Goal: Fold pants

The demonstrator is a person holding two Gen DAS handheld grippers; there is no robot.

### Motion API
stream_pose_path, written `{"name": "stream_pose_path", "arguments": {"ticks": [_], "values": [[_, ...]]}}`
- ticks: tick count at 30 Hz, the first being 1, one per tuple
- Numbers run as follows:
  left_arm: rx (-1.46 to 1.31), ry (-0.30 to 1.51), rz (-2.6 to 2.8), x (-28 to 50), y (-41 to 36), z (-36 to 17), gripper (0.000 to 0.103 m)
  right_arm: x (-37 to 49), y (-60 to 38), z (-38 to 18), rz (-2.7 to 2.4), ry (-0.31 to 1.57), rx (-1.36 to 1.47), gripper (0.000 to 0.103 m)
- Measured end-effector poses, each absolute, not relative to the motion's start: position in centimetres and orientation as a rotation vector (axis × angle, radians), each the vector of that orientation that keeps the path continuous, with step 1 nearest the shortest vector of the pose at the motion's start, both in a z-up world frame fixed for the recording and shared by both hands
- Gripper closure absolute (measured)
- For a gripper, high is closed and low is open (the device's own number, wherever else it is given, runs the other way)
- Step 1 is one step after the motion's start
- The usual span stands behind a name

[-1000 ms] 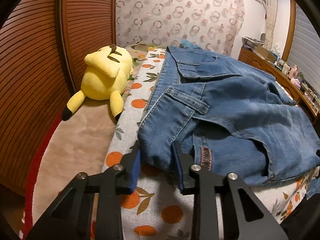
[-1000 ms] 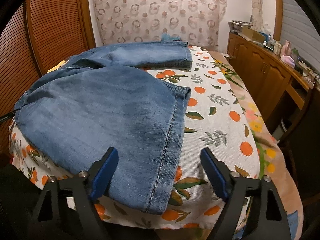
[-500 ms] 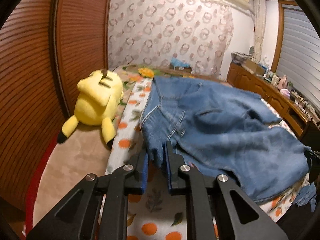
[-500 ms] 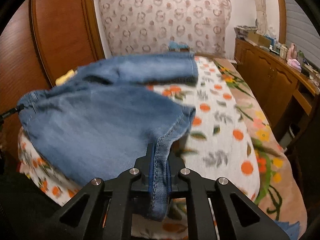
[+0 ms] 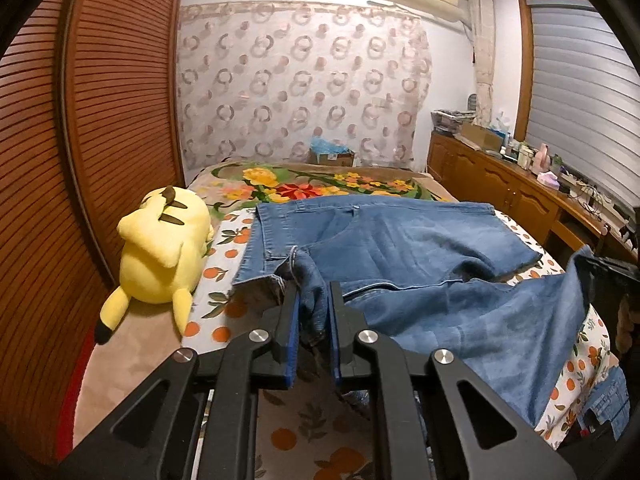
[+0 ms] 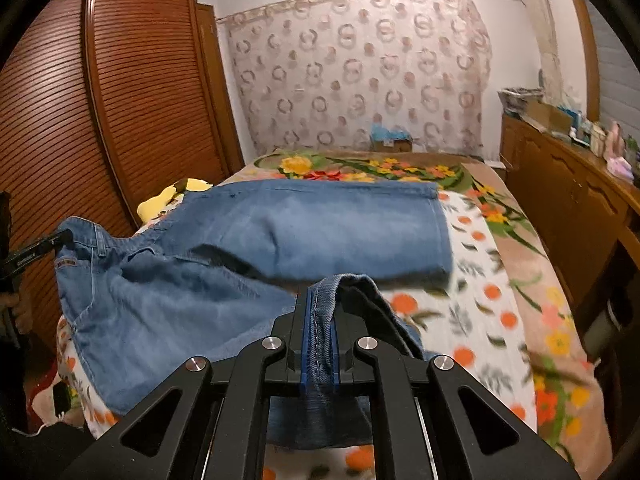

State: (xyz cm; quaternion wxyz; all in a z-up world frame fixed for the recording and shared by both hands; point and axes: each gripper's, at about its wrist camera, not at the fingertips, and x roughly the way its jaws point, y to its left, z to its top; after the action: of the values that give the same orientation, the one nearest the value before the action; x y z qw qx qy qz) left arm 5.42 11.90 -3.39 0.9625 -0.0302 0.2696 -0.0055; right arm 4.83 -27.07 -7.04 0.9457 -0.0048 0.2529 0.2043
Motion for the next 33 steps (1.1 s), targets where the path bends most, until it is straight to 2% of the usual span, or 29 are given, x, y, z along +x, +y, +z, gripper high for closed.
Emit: {"name": "stream_pose_path", "arguments": {"ticks": [7,12,18,28,29,30,33], "values": [[-0.047,0.569,-0.013,5.8,11.3,-4.3,0.09,8.8,-24.8,-10.5,0.452,0.615,-0.055,0.095],[-0.042,0.576,-0.01,5.9,11.0,-4.4,0.09,8.3,-26.1,-10.7,0.445,0.618,-0.021,0.057],[-0.043,0.577,-0.011,5.9,11.0,-4.5,0.09,5.0,-28.3,-9.7,0.406,0.582,-0.039,0.054],[-0.027,0.552,0.02,6.0,10.8,-4.4,0.091,1.6,-29.1,-9.9,0.402,0.621,-0.034,0.054],[-0.03,0.546,0.022,6.2,10.9,-4.2,0.092,1.6,-29.1,-9.7,0.405,0.618,-0.034,0.062],[-0.035,0.54,0.022,6.3,11.1,-3.9,0.092,1.8,-29.4,-9.3,0.412,0.611,-0.034,0.075],[-0.039,0.523,0.022,6.9,11.5,-3.1,0.092,2.6,-30.0,-8.5,0.418,0.595,-0.035,0.09]]}}
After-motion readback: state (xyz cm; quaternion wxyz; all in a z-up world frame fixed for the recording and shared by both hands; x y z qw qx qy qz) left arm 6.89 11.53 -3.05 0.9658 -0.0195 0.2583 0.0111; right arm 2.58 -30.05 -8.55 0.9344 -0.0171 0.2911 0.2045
